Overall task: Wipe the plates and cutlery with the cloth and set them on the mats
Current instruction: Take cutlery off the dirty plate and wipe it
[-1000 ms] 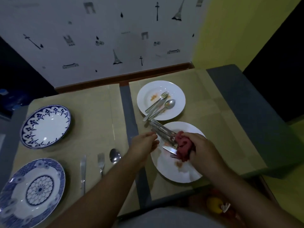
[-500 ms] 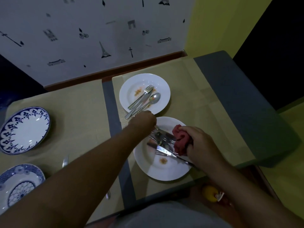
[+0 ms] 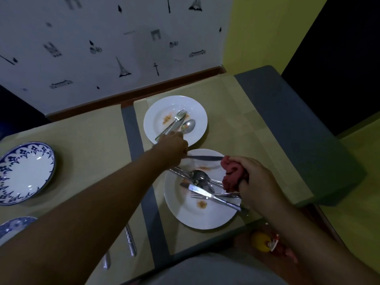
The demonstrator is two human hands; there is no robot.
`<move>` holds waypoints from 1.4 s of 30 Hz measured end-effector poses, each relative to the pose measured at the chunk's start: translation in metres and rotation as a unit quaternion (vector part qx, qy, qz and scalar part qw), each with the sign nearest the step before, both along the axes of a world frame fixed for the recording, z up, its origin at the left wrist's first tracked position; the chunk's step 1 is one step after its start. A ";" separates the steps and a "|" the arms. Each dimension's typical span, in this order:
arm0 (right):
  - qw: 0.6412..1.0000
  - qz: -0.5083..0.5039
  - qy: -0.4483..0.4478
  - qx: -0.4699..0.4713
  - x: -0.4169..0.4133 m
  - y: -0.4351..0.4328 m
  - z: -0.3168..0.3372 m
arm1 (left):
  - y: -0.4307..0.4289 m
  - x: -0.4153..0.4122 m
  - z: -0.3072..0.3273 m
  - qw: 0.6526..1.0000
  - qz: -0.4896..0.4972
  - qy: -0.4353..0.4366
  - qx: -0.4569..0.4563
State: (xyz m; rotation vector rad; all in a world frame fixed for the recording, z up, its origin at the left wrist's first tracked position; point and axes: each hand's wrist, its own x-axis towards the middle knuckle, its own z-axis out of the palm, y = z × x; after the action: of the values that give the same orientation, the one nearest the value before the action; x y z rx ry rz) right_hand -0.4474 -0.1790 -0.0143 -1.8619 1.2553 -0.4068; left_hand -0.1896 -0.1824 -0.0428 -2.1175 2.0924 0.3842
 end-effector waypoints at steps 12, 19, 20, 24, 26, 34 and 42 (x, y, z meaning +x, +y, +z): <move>0.991 0.068 -0.008 -0.117 0.045 0.025 0.011 | 0.114 -0.016 0.036 0.827 0.341 0.444 0.039; 0.934 0.303 0.032 -0.189 0.063 0.069 -0.026 | 0.162 -0.031 0.040 0.710 0.438 0.547 0.060; 0.929 0.308 0.037 -0.201 0.062 0.066 -0.031 | 0.168 -0.030 0.039 0.699 0.448 0.555 0.057; 0.961 0.204 -0.004 -0.185 0.065 0.056 -0.021 | 0.185 -0.025 0.037 0.661 0.473 0.582 0.040; 0.948 0.240 0.021 -0.206 0.067 0.066 -0.021 | 0.187 -0.023 0.038 0.652 0.470 0.594 0.042; 0.945 0.250 0.039 -0.206 0.074 0.059 -0.010 | 0.201 -0.020 0.037 0.675 0.459 0.578 0.021; 0.973 0.154 0.003 -0.174 0.078 0.059 0.011 | 0.204 -0.015 0.033 0.635 0.489 0.595 0.064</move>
State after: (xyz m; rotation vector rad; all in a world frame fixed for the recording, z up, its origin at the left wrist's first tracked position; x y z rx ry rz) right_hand -0.3696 -0.1197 -0.0032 -2.3128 0.9181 -0.4721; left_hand -0.2042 0.0213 -0.0095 -3.0140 0.5575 2.4683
